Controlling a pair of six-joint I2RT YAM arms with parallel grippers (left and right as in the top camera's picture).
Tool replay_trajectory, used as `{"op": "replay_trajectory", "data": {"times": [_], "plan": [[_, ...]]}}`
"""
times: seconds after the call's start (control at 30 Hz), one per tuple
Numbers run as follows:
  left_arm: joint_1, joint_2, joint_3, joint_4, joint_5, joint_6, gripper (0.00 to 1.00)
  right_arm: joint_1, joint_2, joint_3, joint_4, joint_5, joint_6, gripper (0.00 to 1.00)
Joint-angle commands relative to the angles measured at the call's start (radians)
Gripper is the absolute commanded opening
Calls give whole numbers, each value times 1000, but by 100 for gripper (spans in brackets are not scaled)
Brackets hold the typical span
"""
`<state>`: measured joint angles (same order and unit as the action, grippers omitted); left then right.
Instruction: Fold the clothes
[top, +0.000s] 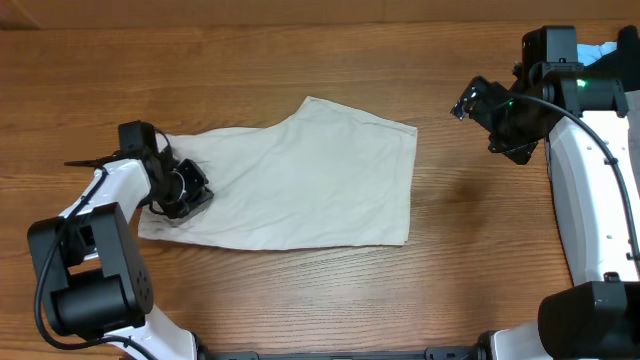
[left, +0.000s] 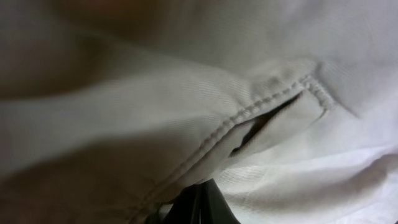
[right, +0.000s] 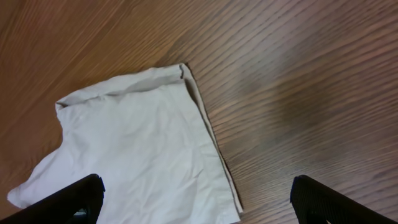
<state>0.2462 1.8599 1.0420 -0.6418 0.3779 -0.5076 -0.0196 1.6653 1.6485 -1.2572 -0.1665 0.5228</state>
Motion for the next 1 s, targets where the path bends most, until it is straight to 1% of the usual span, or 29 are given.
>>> {"op": "replay_trajectory", "data": {"times": [0.0, 0.03, 0.17, 0.27, 0.33, 0.43, 0.5, 0.53, 0.63, 0.67, 0.7, 0.73, 0.83, 0.87, 0.9, 0.93, 0.97], "plan": [[36, 101, -74, -44, -322, -125, 4, -2, 2, -6, 4, 16, -8, 100], [36, 101, -74, -44, -312, -165, 4, -2, 3, -6, 4, 15, -8, 100], [35, 101, -74, -42, -235, -233, 4, 7, 21, -7, -13, 15, -8, 100], [35, 101, -73, -42, -189, -246, 4, 33, 52, -7, -26, 15, -9, 100], [35, 99, -73, -42, -159, -247, 4, 60, 79, -8, -28, 14, -34, 100], [35, 66, -73, -47, -151, -209, 4, 121, 130, -11, -28, 15, -100, 99], [35, 26, -73, -59, -151, -202, 4, 160, 162, -12, -24, 18, -113, 96], [35, 2, -73, -65, -151, -194, 4, 174, 174, -12, -22, 19, -112, 95], [35, -77, -73, -93, -146, -175, 4, 203, 197, -12, -23, 19, -104, 78], [35, -101, -73, -104, -139, -154, 6, 208, 203, -14, -26, 19, -104, 75], [35, -124, -73, -117, -132, -135, 7, 211, 207, -19, -30, 18, -104, 68], [35, -144, -73, -128, -120, -106, 11, 214, 210, -26, -32, 15, -99, 62], [35, -185, -73, -151, -66, -6, 27, 215, 211, -80, -4, 2, -79, 47], [35, -192, -73, -154, -58, 19, 44, 215, 211, -104, 14, -6, -80, 40], [34, -195, -73, -155, -58, 36, 69, 215, 211, -122, 31, -14, -82, 34], [34, -195, -73, -154, -59, 50, 84, 215, 211, -143, 51, -26, -82, 30], [35, -194, -73, -154, -60, 68, 86, 215, 211, -158, 67, -44, -85, 27]]}}
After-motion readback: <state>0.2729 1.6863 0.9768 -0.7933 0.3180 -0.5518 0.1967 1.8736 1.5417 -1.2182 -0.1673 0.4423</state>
